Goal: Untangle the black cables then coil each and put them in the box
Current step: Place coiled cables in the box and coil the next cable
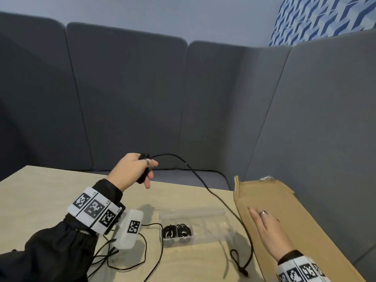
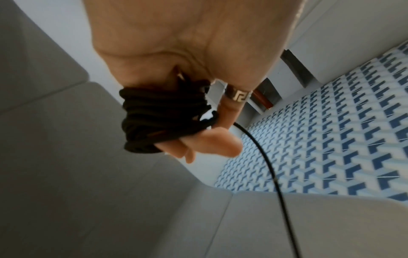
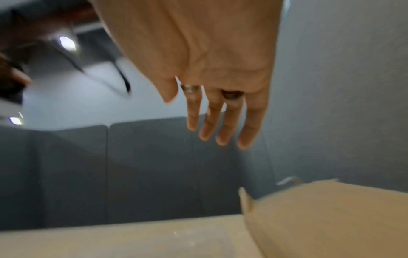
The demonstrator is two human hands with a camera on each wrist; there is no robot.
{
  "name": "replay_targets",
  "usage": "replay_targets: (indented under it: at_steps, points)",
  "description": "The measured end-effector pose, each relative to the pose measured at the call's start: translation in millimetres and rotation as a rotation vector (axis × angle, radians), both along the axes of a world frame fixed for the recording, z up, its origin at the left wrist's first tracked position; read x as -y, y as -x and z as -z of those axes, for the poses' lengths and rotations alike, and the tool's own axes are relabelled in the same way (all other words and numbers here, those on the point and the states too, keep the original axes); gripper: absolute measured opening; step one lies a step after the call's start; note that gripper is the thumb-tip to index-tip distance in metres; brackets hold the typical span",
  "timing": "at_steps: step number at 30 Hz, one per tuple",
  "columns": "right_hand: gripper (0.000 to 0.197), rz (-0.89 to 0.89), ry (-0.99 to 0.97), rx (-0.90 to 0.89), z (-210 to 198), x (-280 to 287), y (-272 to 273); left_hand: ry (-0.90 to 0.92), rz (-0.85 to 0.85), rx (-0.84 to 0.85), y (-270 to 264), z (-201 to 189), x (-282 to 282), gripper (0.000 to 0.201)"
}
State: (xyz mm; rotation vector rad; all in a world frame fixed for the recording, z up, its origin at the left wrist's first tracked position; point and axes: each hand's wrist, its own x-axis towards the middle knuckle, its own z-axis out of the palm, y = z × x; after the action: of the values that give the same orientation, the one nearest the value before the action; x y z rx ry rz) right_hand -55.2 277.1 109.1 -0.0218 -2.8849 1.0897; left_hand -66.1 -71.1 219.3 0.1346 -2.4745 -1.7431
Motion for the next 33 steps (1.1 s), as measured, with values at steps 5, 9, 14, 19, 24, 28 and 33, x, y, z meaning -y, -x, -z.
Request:
replay_targets:
  at_steps: [5,9,14,19,24,28,33]
  points:
    - [0.061,-0.384,0.433,0.007,-54.0,60.8,-11.6,-0.047,0.233,0.015,-11.1,3.8,-37.0,0.03]
    - [0.008,-0.433,0.457,-0.216,-60.5,83.5,-12.6,-0.128,0.38,0.036,-26.8,2.6,-51.0,0.022]
    - [0.028,-0.334,0.572,-0.131,-66.8,87.0,0.8,-0.44,0.764,0.121,-43.7,-0.2,-51.4,0.028]
    - [0.013,-0.706,0.214,0.053,-57.2,127.9,-19.2,-0.816,0.81,-0.031,-48.0,-5.0,-73.6,0.054]
    - [0.028,-0.819,0.185,0.211,-60.1,127.7,-47.6,-0.344,0.483,-0.24,-29.1,4.8,-64.0,0.052]
    - [0.009,-0.759,0.075,0.016,-69.7,108.5,-47.9,0.128,0.437,-0.183,-22.0,13.8,-46.9,0.049]
    - [0.028,-0.446,-0.073,-0.545,-94.5,78.9,-21.7,0.434,0.597,-0.006,-30.2,21.1,-51.4,0.06]
